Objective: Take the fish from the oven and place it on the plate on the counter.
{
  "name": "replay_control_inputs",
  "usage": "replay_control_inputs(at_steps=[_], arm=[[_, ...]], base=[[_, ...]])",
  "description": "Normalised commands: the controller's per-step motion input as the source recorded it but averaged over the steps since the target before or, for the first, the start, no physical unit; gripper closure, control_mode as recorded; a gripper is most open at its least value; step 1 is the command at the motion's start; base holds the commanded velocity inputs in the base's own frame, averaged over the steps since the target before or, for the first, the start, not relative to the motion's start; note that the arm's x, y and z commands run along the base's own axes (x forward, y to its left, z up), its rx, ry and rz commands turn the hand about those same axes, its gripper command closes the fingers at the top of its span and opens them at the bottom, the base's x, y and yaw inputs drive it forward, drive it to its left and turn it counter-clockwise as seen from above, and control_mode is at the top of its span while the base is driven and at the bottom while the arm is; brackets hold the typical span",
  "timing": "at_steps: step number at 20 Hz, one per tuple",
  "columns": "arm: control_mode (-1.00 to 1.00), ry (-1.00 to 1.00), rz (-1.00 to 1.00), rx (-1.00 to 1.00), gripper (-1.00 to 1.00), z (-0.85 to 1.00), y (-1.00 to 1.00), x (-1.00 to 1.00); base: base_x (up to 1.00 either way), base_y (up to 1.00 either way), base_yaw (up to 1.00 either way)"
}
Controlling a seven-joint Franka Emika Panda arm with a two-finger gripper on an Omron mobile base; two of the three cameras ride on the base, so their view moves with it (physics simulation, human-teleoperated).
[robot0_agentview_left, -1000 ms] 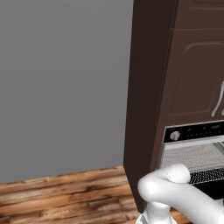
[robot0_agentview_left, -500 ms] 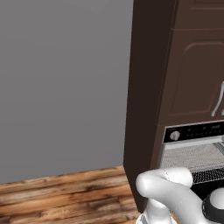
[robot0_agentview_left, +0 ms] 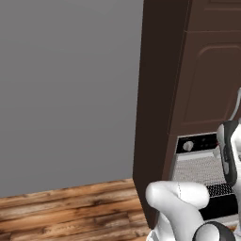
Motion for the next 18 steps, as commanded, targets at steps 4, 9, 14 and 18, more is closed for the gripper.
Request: replay_control_inputs(at_steps=[4,9,14,18], arm=[[-1.0,0.08,0.0,-0.04,1.0,0.04,1.0,0.01],[-1.0,0.1,0.0,-0.03,1.0,0.24,1.0,0.0],[-1.0,0.05,0.0,-0.01,1.0,0.45,0.86,0.0],[-1.0,0.0,0.0,0.0,1.0,0.38,0.38,-0.07]], base=[[0.0,0.0,0.0],[0.0,0.0,0.0],[0.0,0.0,0.0],[0.0,0.0,0.0]])
